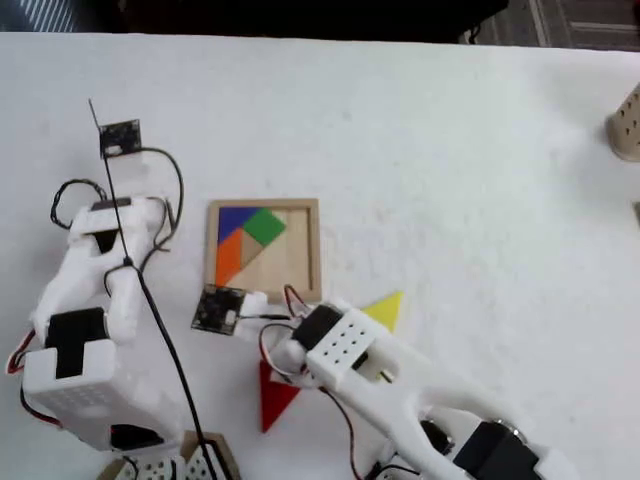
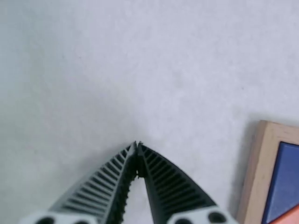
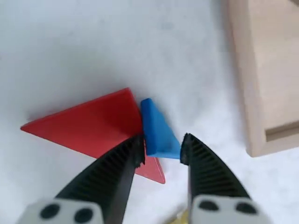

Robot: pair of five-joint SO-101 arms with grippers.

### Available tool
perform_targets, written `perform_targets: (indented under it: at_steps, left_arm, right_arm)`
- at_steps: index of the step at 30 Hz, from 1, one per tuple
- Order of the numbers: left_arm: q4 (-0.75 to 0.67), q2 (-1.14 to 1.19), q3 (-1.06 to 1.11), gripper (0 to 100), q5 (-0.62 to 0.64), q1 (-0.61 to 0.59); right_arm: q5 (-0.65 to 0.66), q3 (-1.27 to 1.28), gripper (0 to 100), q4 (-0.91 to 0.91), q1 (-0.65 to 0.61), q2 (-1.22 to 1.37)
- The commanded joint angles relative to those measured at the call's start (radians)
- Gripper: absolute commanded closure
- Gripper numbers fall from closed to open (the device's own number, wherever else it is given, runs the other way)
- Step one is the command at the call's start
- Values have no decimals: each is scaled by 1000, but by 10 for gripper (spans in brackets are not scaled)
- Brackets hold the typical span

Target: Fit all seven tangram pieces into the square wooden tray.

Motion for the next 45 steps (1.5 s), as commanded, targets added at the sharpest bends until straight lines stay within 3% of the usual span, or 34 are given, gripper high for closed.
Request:
perform_targets:
  at_steps: [1,9,13,20,28,34,37,45]
  left_arm:
    - [9,-10,-48,976,9,-10]
    - [9,-10,-48,976,9,-10]
    - [9,-10,-48,976,9,-12]
    - [9,-10,-48,976,9,-12]
    - [9,-10,-48,976,9,-12]
    - [9,-8,-48,976,9,-10]
    - [9,-8,-48,976,9,-10]
    - [9,-8,-48,976,9,-10]
  right_arm:
    - [29,-28,886,-13,27,4]
    - [31,-28,891,-13,27,33]
    - [31,-35,981,-19,31,31]
    - [17,-77,981,-10,101,24]
    - [-222,-201,981,-7,219,31]
    - [-543,-259,978,-131,278,36]
    - [-638,-256,977,-186,265,38]
    - [-500,-307,977,-231,257,117]
